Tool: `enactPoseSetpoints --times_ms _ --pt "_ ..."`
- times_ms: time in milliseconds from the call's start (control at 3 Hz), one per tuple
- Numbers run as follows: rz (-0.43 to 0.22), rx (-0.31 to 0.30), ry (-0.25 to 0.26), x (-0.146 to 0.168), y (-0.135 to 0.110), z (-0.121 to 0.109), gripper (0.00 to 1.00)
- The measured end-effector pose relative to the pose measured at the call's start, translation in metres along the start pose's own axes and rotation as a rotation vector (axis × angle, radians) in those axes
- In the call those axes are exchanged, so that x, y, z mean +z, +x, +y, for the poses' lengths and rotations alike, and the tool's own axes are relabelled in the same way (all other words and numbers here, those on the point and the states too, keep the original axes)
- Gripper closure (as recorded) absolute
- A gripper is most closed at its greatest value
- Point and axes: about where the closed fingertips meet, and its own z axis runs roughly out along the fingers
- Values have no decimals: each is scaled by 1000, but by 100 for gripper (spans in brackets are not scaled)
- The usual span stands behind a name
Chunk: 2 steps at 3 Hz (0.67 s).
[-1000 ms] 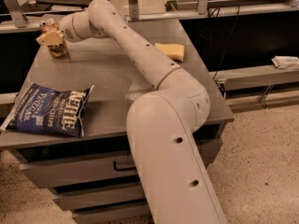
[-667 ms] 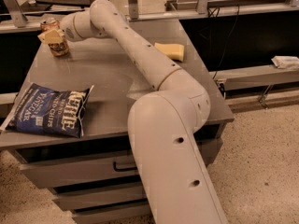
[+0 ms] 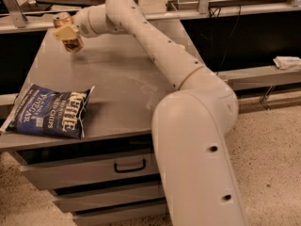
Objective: Knock orange can over
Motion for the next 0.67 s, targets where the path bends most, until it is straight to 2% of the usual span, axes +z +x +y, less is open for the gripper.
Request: enactPoseSetpoints --times_ms 333,667 --pt "91 -116 -5 -50 -2 0 100" --pt "257 -238 -62 -101 22 7 100"
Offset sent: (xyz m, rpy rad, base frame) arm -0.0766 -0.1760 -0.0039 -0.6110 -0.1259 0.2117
